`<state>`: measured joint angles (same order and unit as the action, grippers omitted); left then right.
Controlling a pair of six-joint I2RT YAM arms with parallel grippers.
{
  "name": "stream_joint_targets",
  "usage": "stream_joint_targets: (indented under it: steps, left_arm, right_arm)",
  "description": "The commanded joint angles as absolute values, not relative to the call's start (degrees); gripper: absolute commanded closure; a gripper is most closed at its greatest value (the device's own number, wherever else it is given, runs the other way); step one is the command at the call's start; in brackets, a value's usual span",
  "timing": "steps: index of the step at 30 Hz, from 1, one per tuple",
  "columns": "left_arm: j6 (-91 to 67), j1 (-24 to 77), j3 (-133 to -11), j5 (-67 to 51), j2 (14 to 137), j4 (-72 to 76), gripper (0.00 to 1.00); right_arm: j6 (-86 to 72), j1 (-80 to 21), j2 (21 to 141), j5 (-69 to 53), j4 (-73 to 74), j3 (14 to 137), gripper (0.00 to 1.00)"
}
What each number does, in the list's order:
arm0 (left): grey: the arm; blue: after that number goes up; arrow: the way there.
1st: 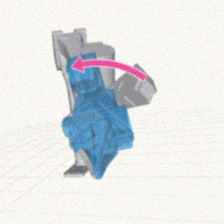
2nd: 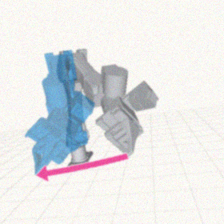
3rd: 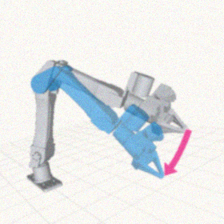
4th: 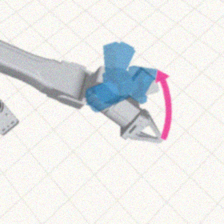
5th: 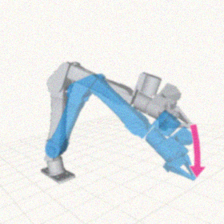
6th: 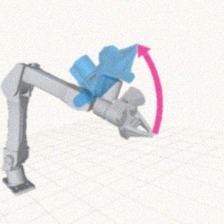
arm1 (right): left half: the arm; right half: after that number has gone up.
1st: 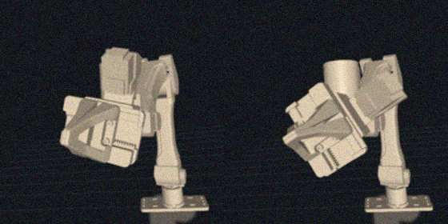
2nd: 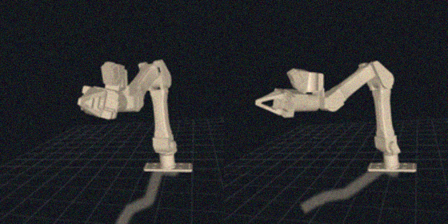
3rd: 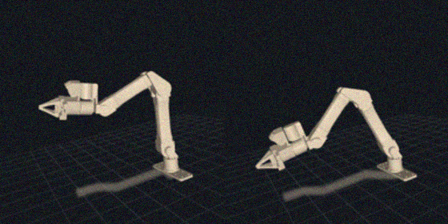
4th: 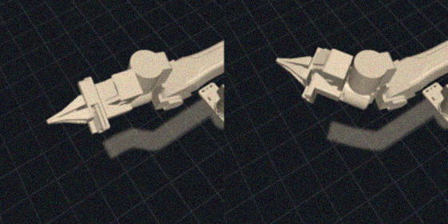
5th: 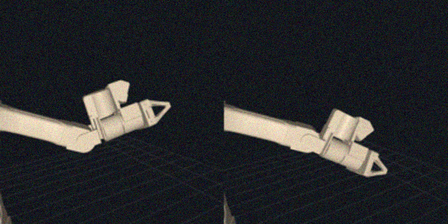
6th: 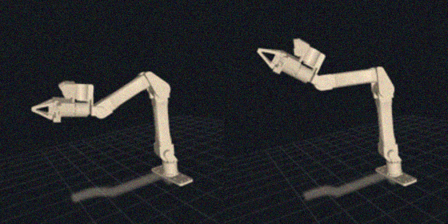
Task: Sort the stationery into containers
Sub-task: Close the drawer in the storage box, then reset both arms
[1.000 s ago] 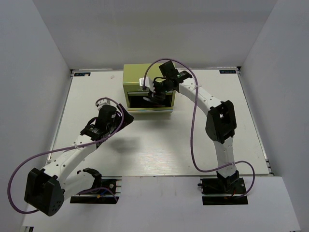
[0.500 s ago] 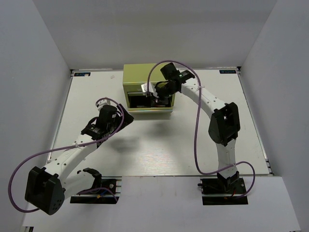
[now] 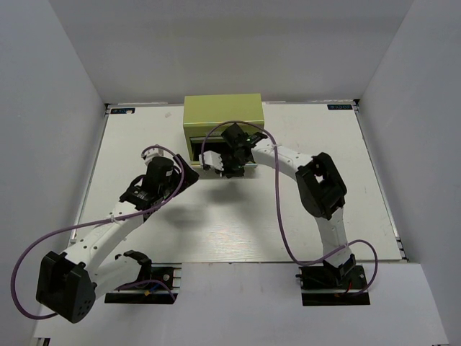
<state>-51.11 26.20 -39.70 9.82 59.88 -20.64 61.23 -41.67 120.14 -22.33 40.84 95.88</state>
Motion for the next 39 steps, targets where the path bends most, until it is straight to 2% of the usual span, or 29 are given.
stream_joint_targets:
  steps: [1,9,19,22,23,26,29,30,32,33,34,36,39]
  left_arm:
    - [-51.1,26.0,-40.2,11.2,57.3,-21.3,0.0]
    - [-51.1,26.0,-39.6,11.2,57.3,-21.3,0.0]
    - [-51.1,26.0,-39.6,11.8,57.3,-21.3,0.0]
    - [-51.1,26.0,-39.6,11.8,57.3,-21.3,0.0]
    - [-51.1,26.0,-39.6,11.8,57.3,-20.7,0.0]
    - [-49.9,26.0,-39.6,11.8,56.8,-19.5,0.0]
    - [-48.7,26.0,-39.1,10.6,55.6,-17.9,0.0]
    - [-48.1,26.0,-38.6,10.0,55.5,-16.9,0.0]
    - [-47.5,26.0,-38.6,9.5,55.5,-16.3,0.0]
    - [-46.7,26.0,-38.6,9.5,55.5,-15.5,0.0]
    - [-46.0,26.0,-39.4,8.9,56.2,-14.9,0.0]
    - [-45.1,26.0,-40.8,8.9,57.8,-14.9,0.0]
    - [-43.2,26.0,-42.8,7.6,59.8,-14.3,0.0]
  right_arm:
    - [48.4,-41.9,121.0,-6.7,21.6,95.7,1.0]
    - [43.9,-41.7,123.4,10.1,8.5,95.6,1.0]
    - [43.2,-41.3,124.2,12.4,7.2,96.3,1.0]
    - [42.5,-40.7,122.2,4.0,14.5,96.1,1.0]
    - [42.4,-40.5,118.3,-5.1,15.6,94.8,1.0]
    - [43.9,-40.2,109.1,-16.5,18.3,86.6,0.99]
    - [39.7,-39.3,103.4,-19.3,16.2,81.4,0.74]
    - [34.7,-38.9,100.9,-18.6,16.3,80.9,0.53]
    - [31.3,-36.8,99.9,-16.8,16.1,80.8,0.37]
    - [28.2,-35.2,98.7,-14.6,15.9,80.7,0.34]
    - [25.4,-33.2,98.4,-13.7,15.3,80.9,0.21]
    - [20.7,-30.0,98.4,-8.8,15.3,81.2,0.1]
    - [16.3,-23.2,100.3,-6.5,16.5,84.8,0.1]
